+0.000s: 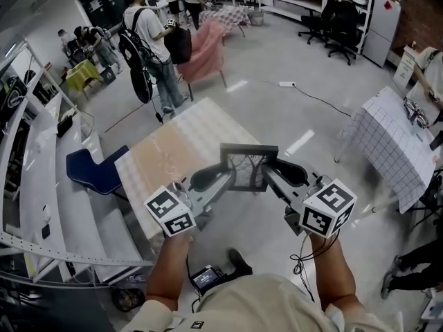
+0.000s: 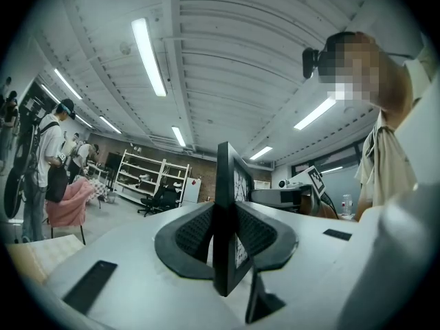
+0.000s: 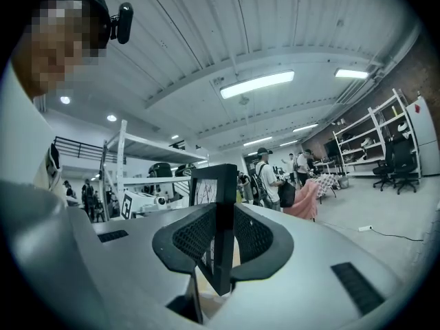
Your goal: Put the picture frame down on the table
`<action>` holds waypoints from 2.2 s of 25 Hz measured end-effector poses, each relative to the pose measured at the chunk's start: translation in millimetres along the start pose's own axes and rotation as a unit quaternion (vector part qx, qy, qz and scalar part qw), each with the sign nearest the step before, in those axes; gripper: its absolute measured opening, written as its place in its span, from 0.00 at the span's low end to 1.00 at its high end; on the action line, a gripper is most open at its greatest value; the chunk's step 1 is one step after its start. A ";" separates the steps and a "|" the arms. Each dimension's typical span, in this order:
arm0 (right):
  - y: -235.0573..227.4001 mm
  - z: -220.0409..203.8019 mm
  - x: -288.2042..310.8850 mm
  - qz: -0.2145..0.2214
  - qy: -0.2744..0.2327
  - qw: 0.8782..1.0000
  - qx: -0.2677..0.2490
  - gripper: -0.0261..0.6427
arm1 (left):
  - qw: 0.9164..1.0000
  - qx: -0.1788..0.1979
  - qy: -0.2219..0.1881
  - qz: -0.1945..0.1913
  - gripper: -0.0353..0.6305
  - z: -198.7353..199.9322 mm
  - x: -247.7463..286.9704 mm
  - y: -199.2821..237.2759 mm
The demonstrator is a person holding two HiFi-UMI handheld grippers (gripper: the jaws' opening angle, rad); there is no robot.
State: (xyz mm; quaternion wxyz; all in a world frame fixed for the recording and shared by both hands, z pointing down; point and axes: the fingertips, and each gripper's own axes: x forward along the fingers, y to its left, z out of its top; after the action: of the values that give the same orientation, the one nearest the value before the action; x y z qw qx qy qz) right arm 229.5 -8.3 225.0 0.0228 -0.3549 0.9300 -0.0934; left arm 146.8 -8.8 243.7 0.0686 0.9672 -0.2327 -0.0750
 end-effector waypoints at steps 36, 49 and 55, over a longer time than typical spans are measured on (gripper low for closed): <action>5.5 3.9 256.1 0.106 0.039 0.993 -0.026 0.16 | 0.994 0.016 -0.036 0.107 0.19 44.0 -100.7 213.8; -32.0 -11.1 329.1 0.162 0.052 0.985 0.002 0.16 | 0.984 0.003 -0.025 0.174 0.19 33.1 -99.5 286.2; -36.0 -19.8 366.5 0.181 0.073 0.981 0.003 0.16 | 0.980 -0.017 -0.029 0.196 0.19 27.4 -111.7 318.8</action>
State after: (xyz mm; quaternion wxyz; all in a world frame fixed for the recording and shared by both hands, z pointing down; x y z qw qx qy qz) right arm -22.9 -275.0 260.0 -0.0276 -0.1729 0.9777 -0.1160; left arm -96.6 -241.3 282.9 0.0918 0.8988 -0.4186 -0.0918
